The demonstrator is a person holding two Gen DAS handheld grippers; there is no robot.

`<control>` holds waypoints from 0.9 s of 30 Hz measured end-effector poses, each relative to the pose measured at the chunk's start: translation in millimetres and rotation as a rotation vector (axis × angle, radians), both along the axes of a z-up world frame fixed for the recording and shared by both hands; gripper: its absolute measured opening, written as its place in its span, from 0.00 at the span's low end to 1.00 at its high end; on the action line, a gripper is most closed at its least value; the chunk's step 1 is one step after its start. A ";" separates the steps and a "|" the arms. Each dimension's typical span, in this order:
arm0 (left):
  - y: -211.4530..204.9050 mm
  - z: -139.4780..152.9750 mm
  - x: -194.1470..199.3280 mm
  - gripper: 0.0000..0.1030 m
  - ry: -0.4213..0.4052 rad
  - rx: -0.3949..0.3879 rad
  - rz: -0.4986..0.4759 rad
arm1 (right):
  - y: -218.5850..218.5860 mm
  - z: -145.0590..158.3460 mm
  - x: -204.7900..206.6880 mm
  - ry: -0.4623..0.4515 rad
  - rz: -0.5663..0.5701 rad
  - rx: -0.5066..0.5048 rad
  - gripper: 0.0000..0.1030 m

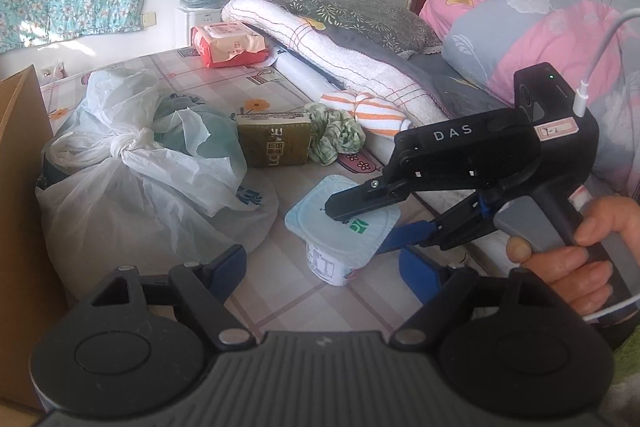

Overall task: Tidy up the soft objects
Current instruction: 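Close the right tool on the yogurt cup rim and lift it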

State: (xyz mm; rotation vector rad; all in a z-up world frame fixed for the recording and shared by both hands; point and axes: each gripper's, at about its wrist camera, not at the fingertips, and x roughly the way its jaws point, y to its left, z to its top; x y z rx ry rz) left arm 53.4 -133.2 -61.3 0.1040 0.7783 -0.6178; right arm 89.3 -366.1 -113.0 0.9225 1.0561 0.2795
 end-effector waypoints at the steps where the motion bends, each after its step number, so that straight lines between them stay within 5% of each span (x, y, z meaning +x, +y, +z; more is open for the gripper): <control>1: -1.4 -0.9 0.0 0.80 0.001 0.000 -0.004 | -2.1 3.0 -1.8 -0.014 -0.010 -0.012 0.64; 6: -9.7 -6.2 2.5 0.75 0.016 0.007 -0.014 | -3.6 11.8 -2.6 -0.093 -0.039 -0.054 0.59; 14: -32.2 -14.9 8.9 0.76 -0.005 0.116 -0.016 | -7.1 1.3 -1.0 -0.113 -0.005 0.012 0.32; 27: -47.3 -27.3 19.2 0.64 0.027 0.165 0.010 | -2.2 -10.7 -1.3 -0.092 0.043 0.125 0.28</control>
